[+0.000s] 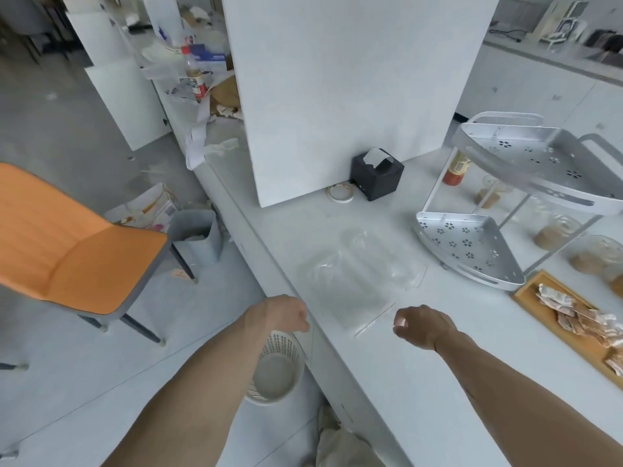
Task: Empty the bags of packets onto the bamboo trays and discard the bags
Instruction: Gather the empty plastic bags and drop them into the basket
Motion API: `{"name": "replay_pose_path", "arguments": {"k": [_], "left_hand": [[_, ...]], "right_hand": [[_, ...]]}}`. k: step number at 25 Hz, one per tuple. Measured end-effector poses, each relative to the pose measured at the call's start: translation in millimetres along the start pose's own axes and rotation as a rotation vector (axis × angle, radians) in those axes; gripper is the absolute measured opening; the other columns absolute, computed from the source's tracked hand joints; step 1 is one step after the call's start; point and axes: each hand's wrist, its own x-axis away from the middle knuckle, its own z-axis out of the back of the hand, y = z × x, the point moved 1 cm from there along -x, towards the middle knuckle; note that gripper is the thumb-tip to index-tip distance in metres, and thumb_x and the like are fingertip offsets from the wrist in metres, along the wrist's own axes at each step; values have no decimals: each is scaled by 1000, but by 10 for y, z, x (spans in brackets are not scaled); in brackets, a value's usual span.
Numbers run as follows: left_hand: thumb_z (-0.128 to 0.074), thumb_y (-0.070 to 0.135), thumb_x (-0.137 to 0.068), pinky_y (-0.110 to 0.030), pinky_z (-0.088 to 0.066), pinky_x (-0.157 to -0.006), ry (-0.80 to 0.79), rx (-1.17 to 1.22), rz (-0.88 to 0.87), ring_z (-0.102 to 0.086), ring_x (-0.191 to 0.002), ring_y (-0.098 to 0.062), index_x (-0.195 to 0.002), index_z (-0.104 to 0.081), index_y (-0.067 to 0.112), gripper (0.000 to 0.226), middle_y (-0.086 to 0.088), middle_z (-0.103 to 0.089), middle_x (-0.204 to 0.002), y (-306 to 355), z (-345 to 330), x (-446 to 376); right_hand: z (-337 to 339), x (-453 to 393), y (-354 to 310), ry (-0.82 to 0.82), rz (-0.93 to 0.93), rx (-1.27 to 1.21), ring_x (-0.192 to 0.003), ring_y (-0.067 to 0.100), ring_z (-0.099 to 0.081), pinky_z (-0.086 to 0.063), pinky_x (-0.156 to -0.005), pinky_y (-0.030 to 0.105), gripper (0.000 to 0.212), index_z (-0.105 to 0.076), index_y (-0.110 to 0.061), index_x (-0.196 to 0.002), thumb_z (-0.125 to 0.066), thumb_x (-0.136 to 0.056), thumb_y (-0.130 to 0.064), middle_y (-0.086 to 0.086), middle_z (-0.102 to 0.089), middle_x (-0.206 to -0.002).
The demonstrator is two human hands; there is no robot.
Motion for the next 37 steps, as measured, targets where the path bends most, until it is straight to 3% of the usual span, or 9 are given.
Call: {"name": "replay_pose_path", "arguments": {"k": [6,11,15,19,25,29,33,37], "left_hand": [[-66,47,-81,-37,-47,-94,45,-47,-51,-56,-112,-20,-124,-57,26,49,0,-60,-127,244,591,-433],[-71,38,-80,-34,-47,-88,116,-75,-110,-56,-110,-19,-122,-58,25,46,2,-61,-124,509,949,-812],[-68,32,-82,-38,-43,-91,226,-199,-154,-48,-119,-22,-125,-56,26,45,-1,-55,-125,703,1109,-1116],[-71,31,-79,-39,-39,-97,167,-363,-213,-45,-124,-23,-131,-53,27,55,-1,-53,-130,879,1156,-1412],[-67,28,-83,-38,-36,-96,79,-495,-201,-44,-125,-24,-134,-49,28,55,-3,-53,-132,960,1045,-1671],[-63,25,-86,-37,-34,-96,70,-490,-187,-47,-121,-24,-129,-54,28,44,-3,-55,-129,946,1000,-1713],[-59,17,-88,-33,-33,-90,68,-418,-210,-54,-116,-23,-117,-62,27,31,-2,-58,-122,883,1005,-1719],[-55,7,-88,-33,-44,-90,-12,-365,-206,-55,-117,-23,-113,-65,25,32,-1,-57,-127,750,1038,-1676]], "right_hand": [[495,-500,152,147,-55,-10,-105,24,-63,-44,-77,31,30,-66,-33,-110,-48,-91,-47,1,-66,-112],[732,-899,262,272,-90,-71,-97,24,-63,-41,-70,30,25,-69,-26,-99,-52,-90,-44,0,-70,-102],[764,-1198,345,374,-84,-116,-115,24,-52,-47,-87,36,30,-66,-23,-114,-55,-92,-41,1,-64,-117],[735,-1492,458,246,-92,-129,-125,27,-46,-42,-100,42,53,-53,-22,-133,-59,-88,-51,5,-55,-132],[513,-1726,557,52,-67,-194,-122,26,-50,-44,-96,40,63,-47,-24,-137,-65,-83,-51,6,-50,-133],[434,-1771,580,70,-96,-265,-115,26,-54,-45,-90,37,60,-47,-26,-135,-69,-82,-44,5,-56,-124],[379,-1720,594,41,-178,-306,-98,25,-61,-45,-73,31,43,-55,-21,-122,-66,-82,-35,4,-62,-111],[373,-1600,546,28,-272,-269,-86,24,-60,-44,-68,30,27,-60,-19,-109,-58,-82,-22,2,-60,-96]]}}
